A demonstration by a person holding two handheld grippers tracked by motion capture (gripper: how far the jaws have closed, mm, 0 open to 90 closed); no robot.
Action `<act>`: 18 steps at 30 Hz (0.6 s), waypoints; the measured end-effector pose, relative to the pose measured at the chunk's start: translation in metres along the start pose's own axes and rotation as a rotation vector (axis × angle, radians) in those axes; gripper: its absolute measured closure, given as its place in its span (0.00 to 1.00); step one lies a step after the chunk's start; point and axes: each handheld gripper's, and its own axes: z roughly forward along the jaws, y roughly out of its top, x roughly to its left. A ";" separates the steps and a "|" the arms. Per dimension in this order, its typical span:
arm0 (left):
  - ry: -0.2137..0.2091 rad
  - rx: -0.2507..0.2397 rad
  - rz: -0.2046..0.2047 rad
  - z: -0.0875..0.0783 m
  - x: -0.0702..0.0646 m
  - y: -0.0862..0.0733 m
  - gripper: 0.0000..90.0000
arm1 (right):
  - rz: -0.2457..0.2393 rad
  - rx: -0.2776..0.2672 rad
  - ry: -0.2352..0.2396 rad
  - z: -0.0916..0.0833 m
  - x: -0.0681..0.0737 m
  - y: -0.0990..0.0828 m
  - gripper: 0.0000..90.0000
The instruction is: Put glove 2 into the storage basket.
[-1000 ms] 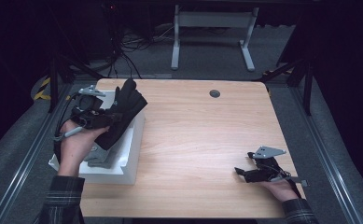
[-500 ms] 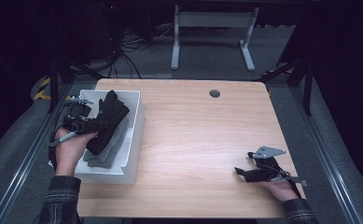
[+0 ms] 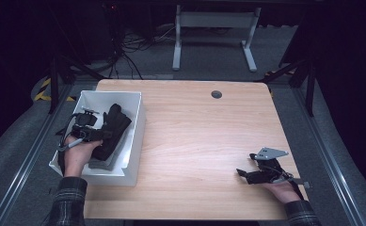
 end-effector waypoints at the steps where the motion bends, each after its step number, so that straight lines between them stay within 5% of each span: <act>1: 0.004 -0.002 -0.002 0.001 -0.001 0.000 0.74 | 0.000 0.000 0.000 0.000 0.000 0.000 0.17; 5: 0.030 -0.001 0.007 0.001 -0.003 0.000 0.67 | 0.000 0.000 0.000 0.000 0.000 0.000 0.17; 9: 0.081 -0.003 0.024 -0.006 -0.005 0.003 0.45 | 0.000 0.000 0.000 0.000 0.000 0.000 0.17; 18: 0.113 -0.083 0.054 -0.029 -0.012 0.013 0.20 | 0.000 0.000 0.000 0.000 0.000 0.000 0.17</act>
